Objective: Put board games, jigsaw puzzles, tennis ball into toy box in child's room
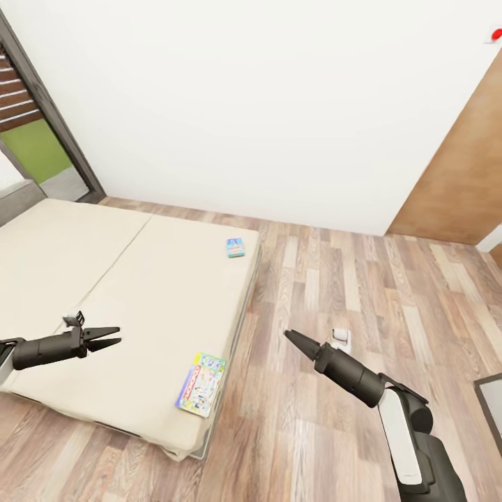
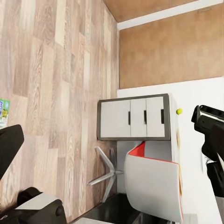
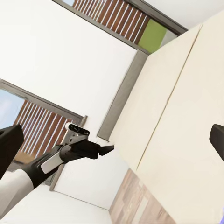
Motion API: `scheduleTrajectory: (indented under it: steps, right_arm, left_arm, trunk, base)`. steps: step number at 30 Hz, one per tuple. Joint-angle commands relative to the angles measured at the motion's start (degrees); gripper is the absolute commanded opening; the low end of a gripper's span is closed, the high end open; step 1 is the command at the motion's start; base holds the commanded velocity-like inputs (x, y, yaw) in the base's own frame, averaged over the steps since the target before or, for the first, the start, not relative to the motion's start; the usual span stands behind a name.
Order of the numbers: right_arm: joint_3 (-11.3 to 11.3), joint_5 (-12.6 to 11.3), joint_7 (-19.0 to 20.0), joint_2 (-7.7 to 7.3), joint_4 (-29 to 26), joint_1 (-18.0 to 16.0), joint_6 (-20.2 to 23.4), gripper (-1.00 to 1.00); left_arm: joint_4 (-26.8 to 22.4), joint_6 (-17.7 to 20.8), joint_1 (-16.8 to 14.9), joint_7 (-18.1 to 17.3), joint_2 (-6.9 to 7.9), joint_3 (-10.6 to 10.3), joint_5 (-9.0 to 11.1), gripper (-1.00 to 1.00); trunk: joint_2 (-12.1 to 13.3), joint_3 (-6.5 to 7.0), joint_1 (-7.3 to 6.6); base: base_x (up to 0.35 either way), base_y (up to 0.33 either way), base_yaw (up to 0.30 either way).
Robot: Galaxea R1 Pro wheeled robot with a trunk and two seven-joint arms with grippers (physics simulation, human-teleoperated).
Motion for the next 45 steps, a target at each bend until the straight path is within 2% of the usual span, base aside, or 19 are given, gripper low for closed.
scheduleTrajectory:
  steps: [1,29,45]
  right_arm:
    - [-0.14,-0.12,0.12,0.05,-0.02,-0.03,0.33,1.0]
    - [-0.29,-0.14,0.4,-0.13,-0.02,-0.03,0.33,1.0]
    - [-0.2,-0.14,0.34,-0.13,-0.02,-0.03,0.33,1.0]
  left_arm:
    - [0.02,0.61,-0.05,-0.22,0.01,-0.03,-0.02,1.0]
    - [0.02,0.61,-0.03,-0.22,-0.08,-0.09,-0.01,1.0]
    - [0.02,0.55,-0.01,-0.22,-0.08,-0.03,-0.01,1.0]
  trunk:
    - [-0.1,-0.02,0.03]
    - [-0.1,1.93,0.03]
    - [-0.1,3.08,0.03]
  base:
    - [0.0,0.0,0.213]
    - [0.0,0.0,0.21]
    - [0.055,-0.07,0.206]
